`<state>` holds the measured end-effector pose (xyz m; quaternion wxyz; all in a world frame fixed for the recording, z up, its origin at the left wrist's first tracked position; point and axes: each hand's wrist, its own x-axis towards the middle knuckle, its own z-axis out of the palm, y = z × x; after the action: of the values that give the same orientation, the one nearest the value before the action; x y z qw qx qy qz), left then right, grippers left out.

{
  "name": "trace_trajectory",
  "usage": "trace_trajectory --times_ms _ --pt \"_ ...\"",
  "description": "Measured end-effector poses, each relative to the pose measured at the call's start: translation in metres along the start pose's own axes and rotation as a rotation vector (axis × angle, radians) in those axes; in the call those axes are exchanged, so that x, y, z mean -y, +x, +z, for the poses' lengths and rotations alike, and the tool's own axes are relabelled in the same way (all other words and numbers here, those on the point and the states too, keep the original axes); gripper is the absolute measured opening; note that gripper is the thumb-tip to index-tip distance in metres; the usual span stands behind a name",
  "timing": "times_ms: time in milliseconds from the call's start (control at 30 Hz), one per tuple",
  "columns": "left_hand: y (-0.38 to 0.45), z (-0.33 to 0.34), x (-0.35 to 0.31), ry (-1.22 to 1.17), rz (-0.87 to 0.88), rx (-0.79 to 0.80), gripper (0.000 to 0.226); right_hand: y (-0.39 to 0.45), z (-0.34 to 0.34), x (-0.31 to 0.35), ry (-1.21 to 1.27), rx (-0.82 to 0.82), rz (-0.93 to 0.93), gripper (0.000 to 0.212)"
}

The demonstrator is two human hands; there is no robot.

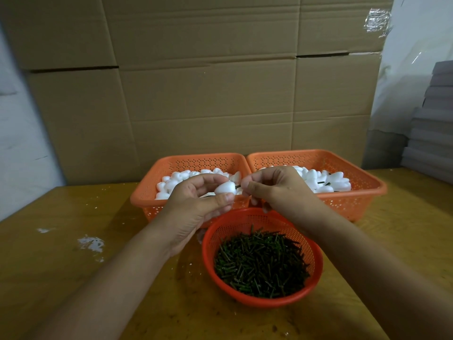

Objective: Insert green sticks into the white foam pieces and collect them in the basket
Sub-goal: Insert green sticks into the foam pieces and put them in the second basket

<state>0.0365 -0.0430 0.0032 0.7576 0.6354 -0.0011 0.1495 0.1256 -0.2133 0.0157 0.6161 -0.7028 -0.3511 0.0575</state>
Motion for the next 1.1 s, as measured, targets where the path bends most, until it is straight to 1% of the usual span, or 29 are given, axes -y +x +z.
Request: trace_trajectory --times_ms 167,333,533,700,833,1033,1100 --pt "0.0003 -0.0007 -0.0001 0.030 0.010 -0.008 0.037 0.0003 -0.0005 -0.0031 -0.019 0.012 -0.007 0.018" --pt "0.0010 0.0001 0.0010 0.037 0.020 -0.016 0.039 0.0010 -0.0003 -0.0034 -0.035 0.006 -0.017 0.023" --pt "0.0013 -0.0005 0.0029 0.037 0.041 -0.019 0.039 0.0006 -0.0003 -0.0036 -0.023 0.004 -0.007 0.025" --pt "0.0021 -0.0014 0.0032 0.086 0.077 -0.020 0.037 0.0000 0.0017 -0.0023 -0.018 0.008 -0.025 0.025" --pt "0.0026 -0.0027 0.0032 0.089 0.067 -0.018 0.037 -0.0011 0.0021 -0.0006 -0.032 0.013 -0.021 0.026" --pt "0.0032 -0.0038 0.0030 0.101 0.066 -0.012 0.032 -0.0030 0.0025 0.0032 -0.053 0.045 0.028 0.021" --pt "0.0027 -0.0041 0.0011 0.101 0.078 -0.006 0.037 -0.0034 0.0023 0.0049 -0.076 0.081 0.075 0.016"
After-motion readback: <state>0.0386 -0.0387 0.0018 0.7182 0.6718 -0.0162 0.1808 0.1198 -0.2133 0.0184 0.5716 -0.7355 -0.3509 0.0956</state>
